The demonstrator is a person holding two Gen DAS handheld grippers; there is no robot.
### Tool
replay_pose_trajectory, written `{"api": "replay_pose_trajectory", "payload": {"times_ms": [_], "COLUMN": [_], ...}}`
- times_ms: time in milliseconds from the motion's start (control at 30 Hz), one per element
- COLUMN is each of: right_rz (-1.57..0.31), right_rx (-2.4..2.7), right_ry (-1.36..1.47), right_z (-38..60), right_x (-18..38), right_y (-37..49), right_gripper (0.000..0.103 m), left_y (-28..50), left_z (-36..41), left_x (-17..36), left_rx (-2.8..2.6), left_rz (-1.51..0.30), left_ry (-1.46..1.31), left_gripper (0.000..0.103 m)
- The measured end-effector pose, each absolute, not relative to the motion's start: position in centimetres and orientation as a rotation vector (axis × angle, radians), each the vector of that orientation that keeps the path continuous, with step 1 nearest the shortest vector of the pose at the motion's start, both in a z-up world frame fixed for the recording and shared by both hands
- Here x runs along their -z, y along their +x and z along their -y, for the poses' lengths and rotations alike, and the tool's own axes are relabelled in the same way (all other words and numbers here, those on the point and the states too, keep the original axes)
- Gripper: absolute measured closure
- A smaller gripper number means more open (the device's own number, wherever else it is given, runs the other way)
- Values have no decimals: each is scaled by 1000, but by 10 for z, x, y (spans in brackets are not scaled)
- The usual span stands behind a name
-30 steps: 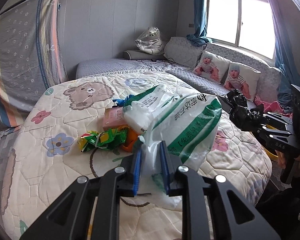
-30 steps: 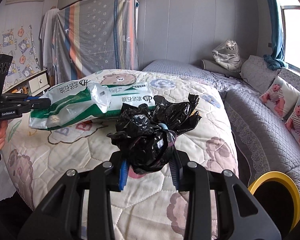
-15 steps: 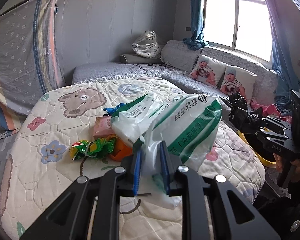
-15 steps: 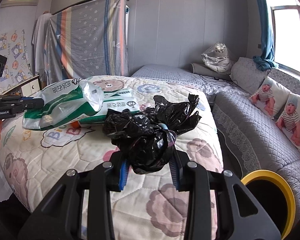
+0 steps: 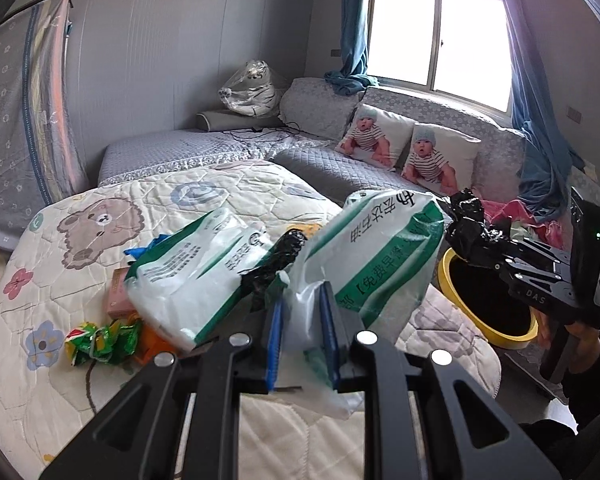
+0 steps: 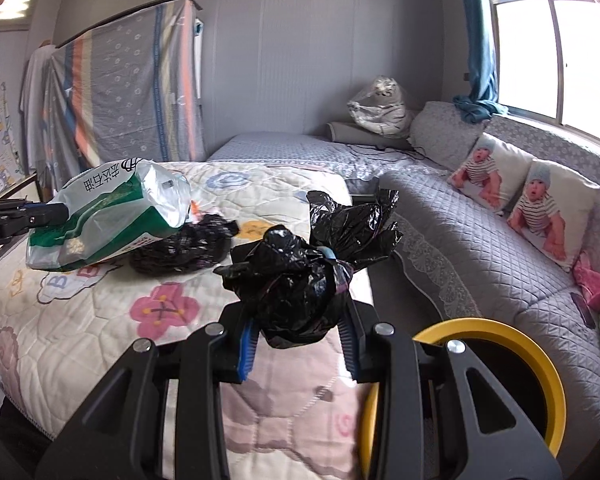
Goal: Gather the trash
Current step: 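Carry the plastic bag and black bag to the yellow bin and release both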
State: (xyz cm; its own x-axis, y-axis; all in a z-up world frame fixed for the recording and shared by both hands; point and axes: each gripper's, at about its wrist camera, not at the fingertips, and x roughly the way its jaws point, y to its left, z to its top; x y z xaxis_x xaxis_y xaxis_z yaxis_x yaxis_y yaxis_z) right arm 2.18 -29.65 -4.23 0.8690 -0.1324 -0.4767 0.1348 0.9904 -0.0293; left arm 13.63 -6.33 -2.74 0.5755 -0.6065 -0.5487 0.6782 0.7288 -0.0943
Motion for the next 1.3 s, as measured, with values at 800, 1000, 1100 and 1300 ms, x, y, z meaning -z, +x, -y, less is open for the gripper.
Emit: {"api": "replay_pose_trajectory", "payload": {"times_ms": [800,1000,1100,1300], "right_rz": [-531,-555,-571,-595], "right_rx": [475,505,516,536], "right_ry": [96,116,139,173], "right_z": [421,434,440,448], "right_x": [64,73,78,86], "right_y": [-44,-53,-57,-62], "right_gripper": [70,70,70,70], "left_y": [120,115,113,110], "left_z": [247,286,304,337], "left_x": [28,37,43,58], "left_rx": [1043,1095,1111,1132], "left_rz": [-602,-621,-637,-681], "left_ry": [241,260,267,270], "left_gripper": [86,86,86,86]}}
